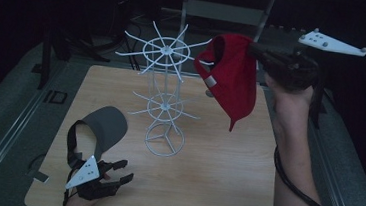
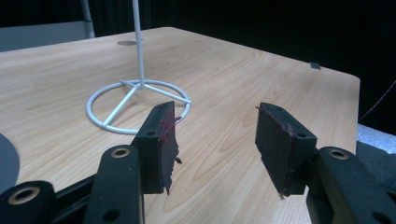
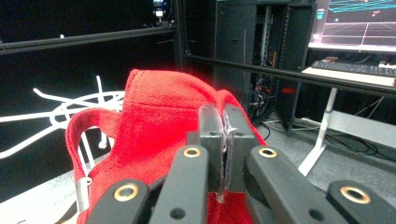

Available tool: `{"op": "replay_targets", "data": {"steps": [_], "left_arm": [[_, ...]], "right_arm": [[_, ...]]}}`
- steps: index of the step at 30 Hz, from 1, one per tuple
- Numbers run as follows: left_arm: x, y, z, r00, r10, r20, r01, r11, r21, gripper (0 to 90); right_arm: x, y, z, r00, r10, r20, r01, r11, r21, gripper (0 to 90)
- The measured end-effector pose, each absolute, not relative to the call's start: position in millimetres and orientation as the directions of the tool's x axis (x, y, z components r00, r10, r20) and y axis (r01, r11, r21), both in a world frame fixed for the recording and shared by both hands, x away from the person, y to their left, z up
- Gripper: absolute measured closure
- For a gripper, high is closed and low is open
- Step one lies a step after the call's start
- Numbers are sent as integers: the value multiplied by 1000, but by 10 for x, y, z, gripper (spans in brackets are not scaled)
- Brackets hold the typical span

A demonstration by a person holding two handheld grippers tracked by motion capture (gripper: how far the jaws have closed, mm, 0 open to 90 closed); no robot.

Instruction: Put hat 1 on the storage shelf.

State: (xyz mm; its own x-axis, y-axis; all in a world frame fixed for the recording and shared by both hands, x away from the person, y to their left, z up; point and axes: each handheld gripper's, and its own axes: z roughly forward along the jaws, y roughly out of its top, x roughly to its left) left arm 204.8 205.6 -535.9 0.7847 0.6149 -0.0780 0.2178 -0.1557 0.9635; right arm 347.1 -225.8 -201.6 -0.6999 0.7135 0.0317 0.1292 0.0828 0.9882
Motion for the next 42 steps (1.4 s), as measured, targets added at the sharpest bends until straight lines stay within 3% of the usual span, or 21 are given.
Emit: {"op": "replay_targets", "data": {"steps": [28, 33, 36, 42], "left_arm": [[2046, 2052, -5373, 777, 623, -92, 229, -144, 963, 490], [2051, 2060, -5378, 777, 622, -93, 231, -145, 962, 490], [2052, 2059, -5385, 776, 623, -97, 235, -143, 961, 490], [2052, 2053, -5390, 775, 624, -99, 238, -144, 961, 490]], "right_arm": [[3431, -2422, -2755, -729, 681, 69, 189, 103, 977, 862], [3421, -2463, -2811, -752, 652, 94, 202, 92, 975, 736], [3385, -2483, -2828, -753, 653, 87, 192, 91, 977, 583], [3305, -2538, -2851, -753, 656, 51, 176, 126, 976, 463]]}}
